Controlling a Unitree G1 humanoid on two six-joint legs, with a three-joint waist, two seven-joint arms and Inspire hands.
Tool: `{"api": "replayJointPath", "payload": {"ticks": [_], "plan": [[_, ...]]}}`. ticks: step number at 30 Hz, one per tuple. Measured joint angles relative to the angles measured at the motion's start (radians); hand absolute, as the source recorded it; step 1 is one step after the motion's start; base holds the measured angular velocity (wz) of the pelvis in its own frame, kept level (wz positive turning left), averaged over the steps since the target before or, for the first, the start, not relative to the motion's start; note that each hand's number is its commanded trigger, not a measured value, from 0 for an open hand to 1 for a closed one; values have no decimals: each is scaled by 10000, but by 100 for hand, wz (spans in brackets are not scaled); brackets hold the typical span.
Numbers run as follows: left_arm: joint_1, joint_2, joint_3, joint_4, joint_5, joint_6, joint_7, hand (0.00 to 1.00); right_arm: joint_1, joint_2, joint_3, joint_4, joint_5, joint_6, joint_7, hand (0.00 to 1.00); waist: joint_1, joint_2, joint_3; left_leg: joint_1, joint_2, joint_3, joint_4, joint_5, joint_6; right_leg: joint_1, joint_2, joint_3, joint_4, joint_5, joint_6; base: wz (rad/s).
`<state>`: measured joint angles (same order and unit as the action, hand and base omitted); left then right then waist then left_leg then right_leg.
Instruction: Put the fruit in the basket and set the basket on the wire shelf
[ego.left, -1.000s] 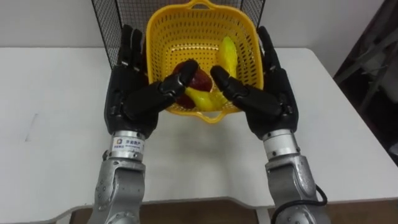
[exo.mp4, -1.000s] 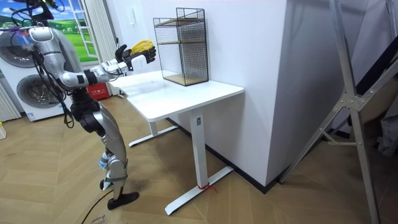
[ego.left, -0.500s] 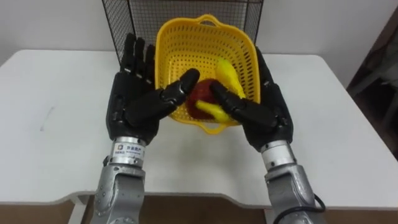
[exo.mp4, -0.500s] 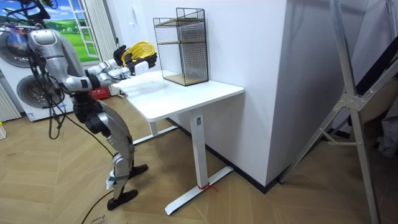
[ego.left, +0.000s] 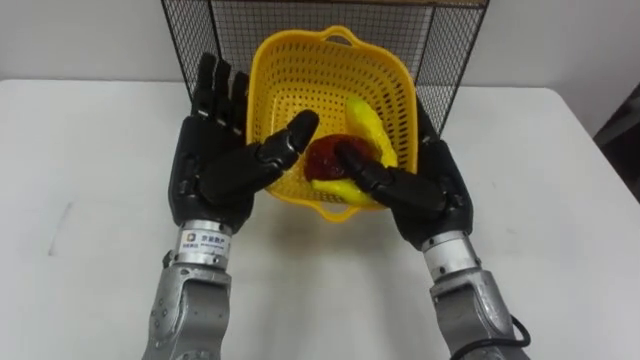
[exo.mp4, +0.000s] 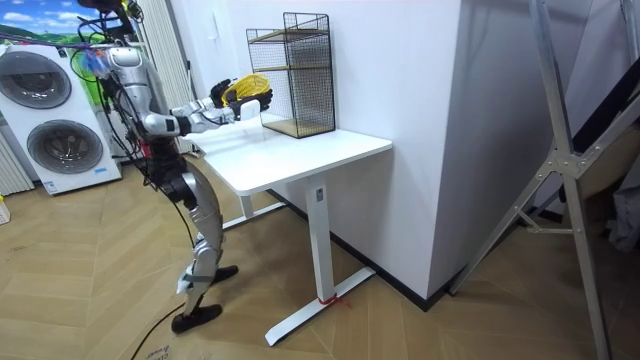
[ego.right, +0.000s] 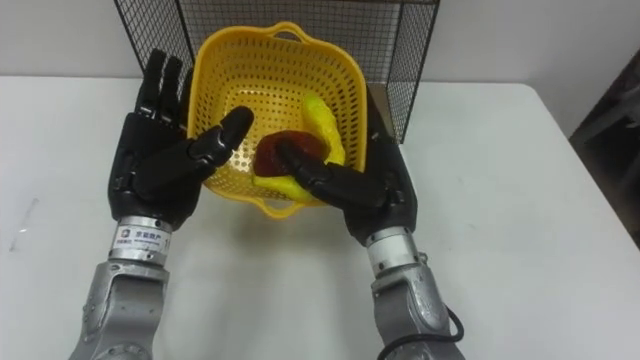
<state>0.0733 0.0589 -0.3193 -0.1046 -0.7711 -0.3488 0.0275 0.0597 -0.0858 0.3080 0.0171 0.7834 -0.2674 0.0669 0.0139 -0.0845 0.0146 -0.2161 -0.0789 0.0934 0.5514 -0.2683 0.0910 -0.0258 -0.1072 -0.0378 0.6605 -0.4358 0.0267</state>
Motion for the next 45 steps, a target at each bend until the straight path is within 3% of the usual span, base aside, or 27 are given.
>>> {"api": "replayJointPath", "payload": {"ticks": [4, 8, 10, 11, 14, 17, 20, 24, 34, 41, 45], "plan": [[-3, 14, 3, 0, -7, 11, 2, 0, -67, 1, -32, 1, -32, -22, -1, 0, -89, 58, 27, 220, -264, 216, 26, -219, 322, -632, -545, -226, 1499, 374, 424, -1], [-4, 36, 8, 0, -8, -1, 14, 0, -106, 42, -43, 13, -115, -6, -1, 0, -71, 141, 88, 369, -266, 163, -169, -243, 418, -577, -578, -445, 1253, 571, 589, -10], [-3, 42, 63, 4, -7, -7, 26, 0, -313, 21, -80, 64, -427, 40, 1, 0, 42, 260, 171, 365, -210, 21, -311, -215, 447, -632, -507, -468, 408, 229, 483, -41], [-3, 51, 75, 4, -7, 0, 26, 0, -407, 12, -96, 68, -434, 84, 1, 0, 127, 325, 212, 362, -208, -42, -374, -205, 441, -756, -403, -491, -501, 290, 432, -44], [2, 16, 23, 60, 26, 17, 25, 0, -364, 1, -149, 96, -440, 76, -5, 0, -84, 393, 175, 388, -157, -173, -482, -173, 378, -556, -183, -824, -1358, 723, 352, -8], [3, 81, 21, 61, 458, 38, 53, 0, -362, -2, -156, 104, -440, 68, -7, 0, -100, 382, 166, 412, 129, -168, -684, -104, 273, -270, 151, -863, -2075, 1151, 241, -9], [4, 121, 22, 61, 477, 146, 142, 0, -373, 2, -157, 100, -440, 70, -31, 0, -82, 410, 101, 474, 324, -151, -842, -59, 202, -63, 382, -876, -2679, 1488, 173, -10], [7, 121, 23, 62, 675, 268, 232, 0, -379, 11, -259, 59, -443, 74, -34, 0, -107, 503, -8, 738, 317, -119, -1213, 64, 173, 202, 405, -879, -3082, 1653, 161, -4], [8, 310, 35, 71, 1218, 897, 359, 0, -418, -1, -417, -410, -464, 76, -290, 0, -105, 616, -76, 1232, 350, -75, -1867, 315, -5, 653, 500, -872, -3705, 1855, 7, -1], [5, 308, 32, 119, 1824, 1108, 467, 0, -371, -58, -407, -386, -517, 84, -489, 0, -104, 671, -53, 1665, 331, -131, -2324, 502, -92, 1003, 526, -946, -4067, 1966, -66, 1], [-7, 298, 146, 660, 2646, 1272, 639, 0, -410, -43, -393, -294, -1149, 324, -648, 0, -52, 658, -43, 1939, 341, -127, -2661, 620, -186, 1202, 563, -951, -4229, 2022, -128, -1]]}}
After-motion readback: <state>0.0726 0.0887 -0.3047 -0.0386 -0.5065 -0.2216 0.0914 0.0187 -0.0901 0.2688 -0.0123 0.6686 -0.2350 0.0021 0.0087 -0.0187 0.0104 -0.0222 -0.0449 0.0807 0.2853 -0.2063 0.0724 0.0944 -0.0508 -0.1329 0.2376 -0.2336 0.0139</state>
